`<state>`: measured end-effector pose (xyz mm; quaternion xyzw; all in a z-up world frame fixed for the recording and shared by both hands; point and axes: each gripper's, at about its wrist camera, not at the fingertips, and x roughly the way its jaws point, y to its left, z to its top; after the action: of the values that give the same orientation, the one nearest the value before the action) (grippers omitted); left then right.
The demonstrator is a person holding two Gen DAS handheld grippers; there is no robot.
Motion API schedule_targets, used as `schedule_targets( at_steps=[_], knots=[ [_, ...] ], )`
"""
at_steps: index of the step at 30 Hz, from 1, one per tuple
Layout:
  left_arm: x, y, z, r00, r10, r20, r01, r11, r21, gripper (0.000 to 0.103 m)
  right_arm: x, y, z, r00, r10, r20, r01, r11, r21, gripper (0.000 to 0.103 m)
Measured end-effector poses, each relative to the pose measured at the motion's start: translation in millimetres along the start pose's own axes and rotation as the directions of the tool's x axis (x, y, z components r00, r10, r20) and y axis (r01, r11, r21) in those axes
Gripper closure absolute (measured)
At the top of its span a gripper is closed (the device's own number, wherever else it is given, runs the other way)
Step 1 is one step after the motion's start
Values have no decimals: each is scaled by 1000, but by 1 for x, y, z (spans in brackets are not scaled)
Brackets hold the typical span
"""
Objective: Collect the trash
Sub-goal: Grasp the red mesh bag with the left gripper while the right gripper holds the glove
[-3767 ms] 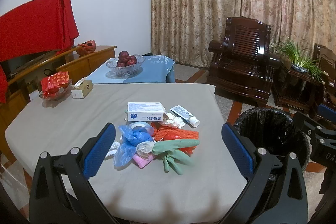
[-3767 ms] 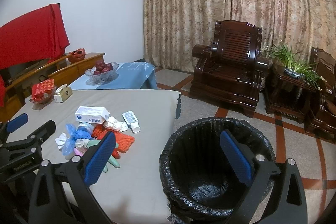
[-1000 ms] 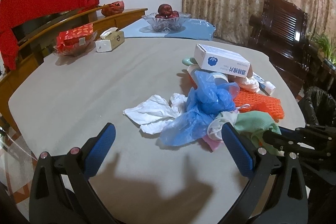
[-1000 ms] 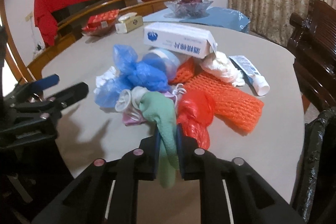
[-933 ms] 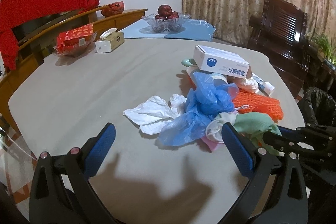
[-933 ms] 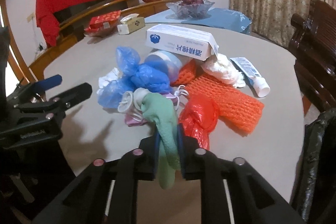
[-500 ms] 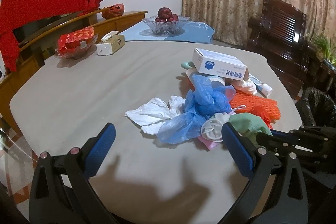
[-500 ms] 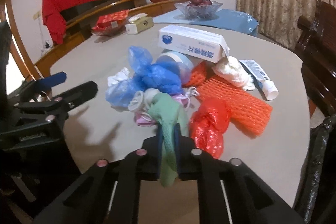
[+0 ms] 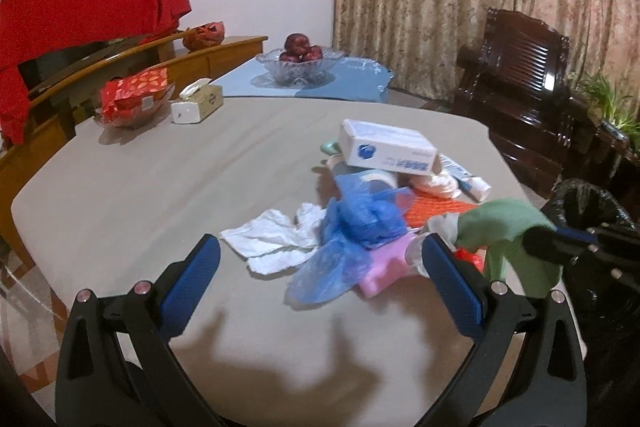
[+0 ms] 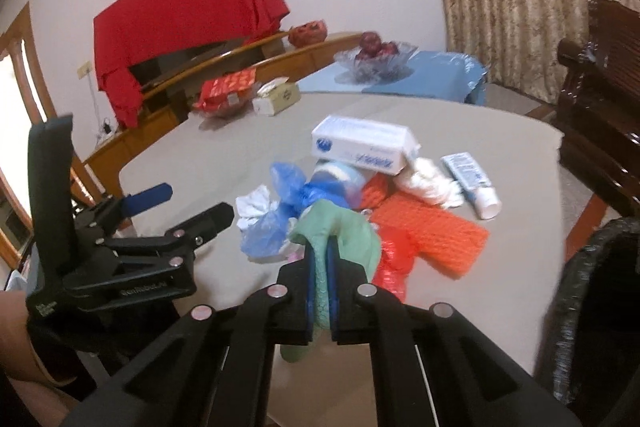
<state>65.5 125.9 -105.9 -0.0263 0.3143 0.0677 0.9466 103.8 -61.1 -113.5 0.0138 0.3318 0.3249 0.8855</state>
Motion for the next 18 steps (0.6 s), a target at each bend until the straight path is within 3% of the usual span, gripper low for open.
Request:
schedule_targets(
  at_steps=[12,18],
  knots=[
    [17,-50,-8,994,-98,-38,100,994,48,13,-31,-58,-10,982,-191,5,189,975,115,98],
    [43,-82,-17,989,-118,-88,127,986,103,21,-31,-81,-16,973,-229,1,227,963,142,98]
  ],
)
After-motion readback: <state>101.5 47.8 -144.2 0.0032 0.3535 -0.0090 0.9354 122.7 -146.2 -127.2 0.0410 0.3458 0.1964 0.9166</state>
